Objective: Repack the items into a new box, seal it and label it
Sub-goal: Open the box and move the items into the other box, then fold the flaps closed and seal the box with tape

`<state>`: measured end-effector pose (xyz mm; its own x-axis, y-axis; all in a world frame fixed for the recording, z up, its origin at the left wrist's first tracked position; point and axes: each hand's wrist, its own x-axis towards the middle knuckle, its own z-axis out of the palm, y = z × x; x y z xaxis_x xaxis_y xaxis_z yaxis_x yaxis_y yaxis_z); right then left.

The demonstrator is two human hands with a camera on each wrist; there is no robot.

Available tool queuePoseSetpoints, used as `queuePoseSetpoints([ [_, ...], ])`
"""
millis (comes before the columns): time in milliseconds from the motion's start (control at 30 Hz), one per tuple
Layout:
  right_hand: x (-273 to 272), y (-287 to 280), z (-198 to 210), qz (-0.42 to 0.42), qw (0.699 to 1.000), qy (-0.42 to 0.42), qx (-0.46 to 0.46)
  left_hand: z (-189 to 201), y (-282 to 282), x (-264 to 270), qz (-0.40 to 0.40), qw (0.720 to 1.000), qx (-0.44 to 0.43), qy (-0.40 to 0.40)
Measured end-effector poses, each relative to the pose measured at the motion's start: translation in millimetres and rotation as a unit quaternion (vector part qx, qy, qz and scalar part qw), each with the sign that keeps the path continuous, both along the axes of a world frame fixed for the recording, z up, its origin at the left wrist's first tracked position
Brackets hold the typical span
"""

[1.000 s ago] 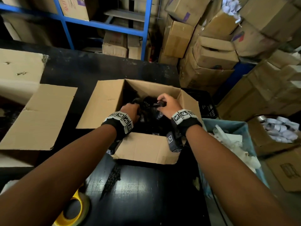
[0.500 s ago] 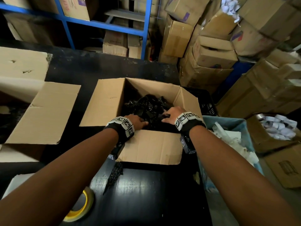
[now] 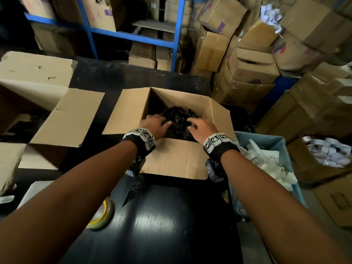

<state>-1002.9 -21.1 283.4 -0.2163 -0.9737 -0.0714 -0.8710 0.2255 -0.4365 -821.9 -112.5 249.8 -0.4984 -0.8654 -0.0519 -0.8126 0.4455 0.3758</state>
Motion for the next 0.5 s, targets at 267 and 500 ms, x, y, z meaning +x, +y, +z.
queuePoseSetpoints([
  [267,63,25,-4,0.067,0.986,-0.122,-0.09,-6,148,82,0.144,0.956,-0.028,0.253],
  [500,148,54,-48,0.18,0.965,-0.183,0.052,-112,343,208,0.368,0.842,0.22,0.328],
])
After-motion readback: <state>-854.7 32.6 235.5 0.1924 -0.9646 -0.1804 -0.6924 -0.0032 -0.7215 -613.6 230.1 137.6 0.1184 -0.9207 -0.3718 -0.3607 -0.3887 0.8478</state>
